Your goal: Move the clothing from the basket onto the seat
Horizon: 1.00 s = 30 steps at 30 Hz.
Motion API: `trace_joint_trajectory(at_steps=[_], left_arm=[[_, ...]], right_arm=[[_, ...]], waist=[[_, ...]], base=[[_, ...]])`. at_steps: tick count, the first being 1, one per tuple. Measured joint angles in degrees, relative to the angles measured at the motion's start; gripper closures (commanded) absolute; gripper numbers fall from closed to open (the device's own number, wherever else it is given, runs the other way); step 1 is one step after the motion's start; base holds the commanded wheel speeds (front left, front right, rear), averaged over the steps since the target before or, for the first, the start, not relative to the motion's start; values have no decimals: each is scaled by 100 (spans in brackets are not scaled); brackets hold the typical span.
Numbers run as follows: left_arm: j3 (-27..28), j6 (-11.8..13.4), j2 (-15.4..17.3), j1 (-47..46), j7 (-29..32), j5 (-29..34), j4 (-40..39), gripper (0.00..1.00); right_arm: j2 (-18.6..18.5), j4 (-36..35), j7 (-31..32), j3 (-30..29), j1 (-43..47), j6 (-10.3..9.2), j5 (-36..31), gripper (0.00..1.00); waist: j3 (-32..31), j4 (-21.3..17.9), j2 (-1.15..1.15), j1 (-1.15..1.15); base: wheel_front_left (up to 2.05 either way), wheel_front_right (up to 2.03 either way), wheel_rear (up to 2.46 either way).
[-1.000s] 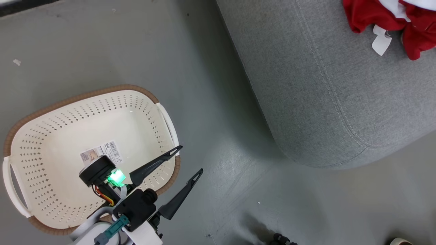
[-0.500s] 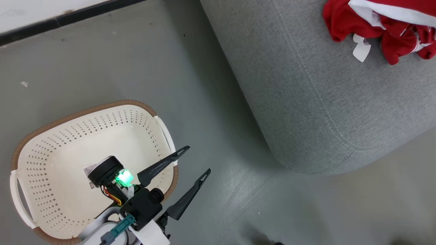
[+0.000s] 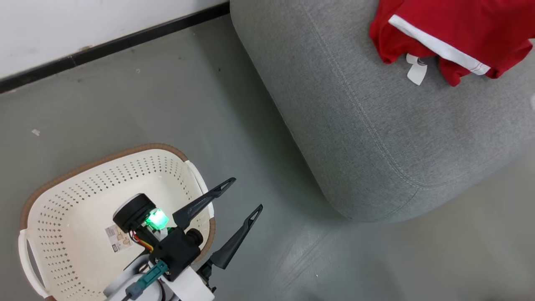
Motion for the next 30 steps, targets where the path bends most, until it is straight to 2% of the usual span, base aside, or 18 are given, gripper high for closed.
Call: trace_joint_trajectory(at_steps=[8, 21, 27, 30], left_arm=[[60, 0, -76, 162, 0, -9, 19, 0], [347, -1, -387, 164, 0, -2, 9, 0], [454, -1, -480, 174, 0, 12, 9, 0], [533, -1, -573, 237, 0, 12, 8, 0]], right_arm=[[-56, -88, 177, 250, 46, 0, 37, 0], [-259, -848, -47, 0, 47, -1, 601, 0], [-192, -1360, -316, 110, 53, -1, 907, 0], [-23, -1639, -383, 299, 104, -1, 1109, 0]], waist=[[-234, -43, 0, 0], [-663, -30, 0, 0], [-851, 7, 0, 0], [-969, 41, 0, 0]], base=[[0, 0, 0], [0, 0, 0], [0, 0, 0], [0, 0, 0]])
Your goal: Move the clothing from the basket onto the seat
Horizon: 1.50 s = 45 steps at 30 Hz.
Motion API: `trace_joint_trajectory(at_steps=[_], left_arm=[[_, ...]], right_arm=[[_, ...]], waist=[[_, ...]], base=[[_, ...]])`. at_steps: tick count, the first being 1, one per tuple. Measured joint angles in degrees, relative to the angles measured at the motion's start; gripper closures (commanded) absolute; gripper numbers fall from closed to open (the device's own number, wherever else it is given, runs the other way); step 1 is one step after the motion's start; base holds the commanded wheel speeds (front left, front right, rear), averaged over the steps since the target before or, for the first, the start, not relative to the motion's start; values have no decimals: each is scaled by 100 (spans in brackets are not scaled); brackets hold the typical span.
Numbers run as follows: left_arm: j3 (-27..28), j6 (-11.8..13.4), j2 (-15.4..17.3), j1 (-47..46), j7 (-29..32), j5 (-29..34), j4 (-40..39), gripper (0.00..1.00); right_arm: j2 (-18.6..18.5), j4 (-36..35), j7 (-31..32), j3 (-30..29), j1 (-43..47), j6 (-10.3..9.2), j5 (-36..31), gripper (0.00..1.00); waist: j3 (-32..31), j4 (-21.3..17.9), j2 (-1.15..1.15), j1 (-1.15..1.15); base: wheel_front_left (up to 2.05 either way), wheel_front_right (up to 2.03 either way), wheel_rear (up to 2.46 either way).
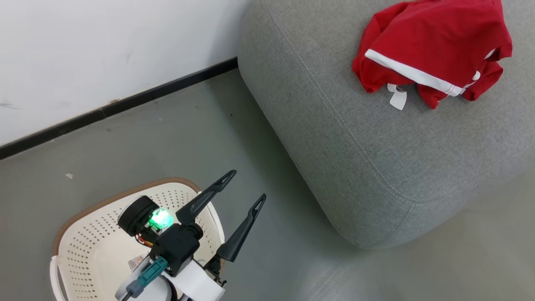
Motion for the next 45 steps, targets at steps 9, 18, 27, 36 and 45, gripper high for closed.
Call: trace_joint_trajectory(at_steps=[9, 18, 27, 36, 45], left_arm=[[517, 55, -227, 242, 0, -67, -67, 0], [1127, 225, -503, 593, 0, -244, -145, 0], [1789, 469, -648, 894, 0, -234, -134, 0], [2197, 669, -771, 1196, 0, -225, 84, 0], [2442, 810, -912, 1520, 0, -225, 456, 0]], right_arm=[[409, -767, -67, 1012, 458, 0, 414, 0], [589, -1418, -109, 1912, 1107, 0, 946, 0], [617, -2112, -125, 2459, 1706, 0, 1402, 0], [621, -2498, -127, 2559, 2486, -1, 1728, 0], [586, -2676, -127, 2993, 3381, -1, 1646, 0]], waist=[[-360, 164, 0, 0], [-689, 443, 0, 0], [-976, 808, 0, 0], [-1241, 1206, 0, 0], [-1517, 1617, 0, 0]], base=[[0, 0, 0], [0, 0, 0], [0, 0, 0], [0, 0, 0], [0, 0, 0]])
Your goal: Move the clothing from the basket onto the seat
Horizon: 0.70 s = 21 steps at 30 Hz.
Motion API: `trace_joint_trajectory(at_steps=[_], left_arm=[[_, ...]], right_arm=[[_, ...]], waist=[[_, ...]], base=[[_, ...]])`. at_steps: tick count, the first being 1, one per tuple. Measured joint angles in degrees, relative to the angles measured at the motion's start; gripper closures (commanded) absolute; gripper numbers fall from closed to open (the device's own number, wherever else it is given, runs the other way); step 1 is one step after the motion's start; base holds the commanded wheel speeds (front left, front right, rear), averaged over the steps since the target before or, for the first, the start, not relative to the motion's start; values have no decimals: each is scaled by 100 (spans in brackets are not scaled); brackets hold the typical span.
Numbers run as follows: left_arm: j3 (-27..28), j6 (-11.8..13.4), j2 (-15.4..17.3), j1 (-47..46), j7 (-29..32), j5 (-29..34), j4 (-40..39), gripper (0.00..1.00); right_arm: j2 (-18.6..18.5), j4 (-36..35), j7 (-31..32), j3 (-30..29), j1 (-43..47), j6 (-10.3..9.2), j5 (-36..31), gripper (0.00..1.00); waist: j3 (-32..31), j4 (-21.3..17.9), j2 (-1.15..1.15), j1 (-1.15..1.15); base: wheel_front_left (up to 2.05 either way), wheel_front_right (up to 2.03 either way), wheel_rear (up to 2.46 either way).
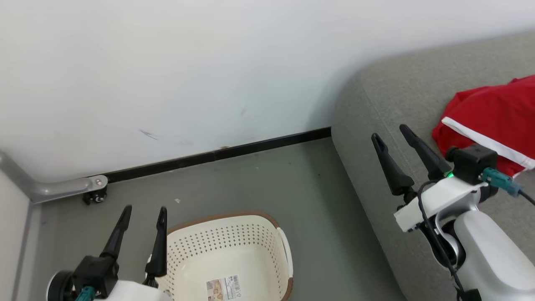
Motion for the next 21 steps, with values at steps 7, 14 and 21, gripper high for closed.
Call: trace_joint_trajectory(at_steps=[7, 14, 21], left_arm=[[154, 177, -109, 178, 1, -59, 178, 0], [258, 261, -124, 183, 0, -45, 175, 0], [325, 488, -127, 416, 1, 54, 334, 0]], right_arm=[[20, -191, 0, 37, 482, -1, -122, 0], [85, -326, 0, 81, 915, -1, -376, 0], [315, -450, 0, -211, 1272, -1, -383, 0]], waist=[[-177, 254, 0, 0], [-321, 504, 0, 0], [-432, 738, 0, 0]], base=[[0, 0, 0], [0, 0, 0], [0, 0, 0]])
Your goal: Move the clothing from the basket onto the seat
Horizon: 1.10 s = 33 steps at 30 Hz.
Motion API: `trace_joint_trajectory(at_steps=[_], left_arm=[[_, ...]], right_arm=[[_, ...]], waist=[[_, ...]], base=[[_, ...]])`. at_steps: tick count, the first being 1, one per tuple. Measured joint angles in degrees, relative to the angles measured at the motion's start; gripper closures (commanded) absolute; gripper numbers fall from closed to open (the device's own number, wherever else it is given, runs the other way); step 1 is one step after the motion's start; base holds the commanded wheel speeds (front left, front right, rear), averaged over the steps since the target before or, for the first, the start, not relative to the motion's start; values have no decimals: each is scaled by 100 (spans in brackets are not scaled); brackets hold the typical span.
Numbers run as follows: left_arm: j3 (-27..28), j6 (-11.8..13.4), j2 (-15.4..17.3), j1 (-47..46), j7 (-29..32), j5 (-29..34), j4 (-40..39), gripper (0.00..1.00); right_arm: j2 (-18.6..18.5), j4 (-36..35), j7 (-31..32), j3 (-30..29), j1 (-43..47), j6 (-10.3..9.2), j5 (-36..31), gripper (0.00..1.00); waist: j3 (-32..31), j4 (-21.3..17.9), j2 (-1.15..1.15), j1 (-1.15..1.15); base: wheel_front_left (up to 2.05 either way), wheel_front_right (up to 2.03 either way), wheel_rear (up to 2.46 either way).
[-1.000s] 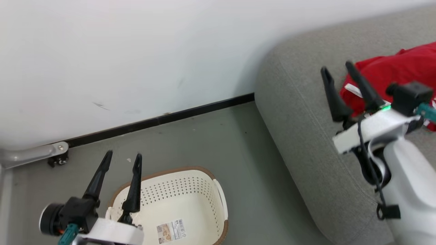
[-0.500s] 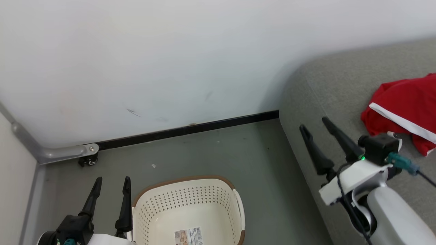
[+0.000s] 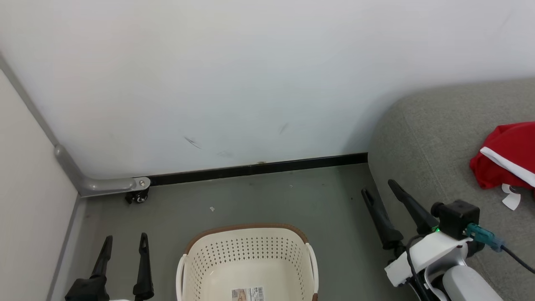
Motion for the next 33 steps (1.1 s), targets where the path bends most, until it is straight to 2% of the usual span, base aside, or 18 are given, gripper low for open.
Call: trace_joint_trajectory(at_steps=[12, 21, 29, 33], left_arm=[[-159, 13, 2, 62, 0, -141, 124, 0], [-237, 4, 1, 91, 0, -272, 149, 0], [-283, -103, 2, 103, 0, -577, 160, 0], [-338, -257, 1, 107, 0, -745, 174, 0]], right_arm=[[279, -71, 0, -404, 633, 0, -33, 0], [316, -153, 0, -542, 744, 0, -115, 0], [348, -248, 0, -553, 835, 0, -197, 0], [389, -252, 0, -558, 844, 0, -218, 0]], waist=[[-134, 292, 0, 0], [-173, 342, 0, 0], [-170, 321, 0, 0], [-162, 320, 0, 0]], base=[[0, 0, 0], [0, 0, 0], [0, 0, 0], [0, 0, 0]])
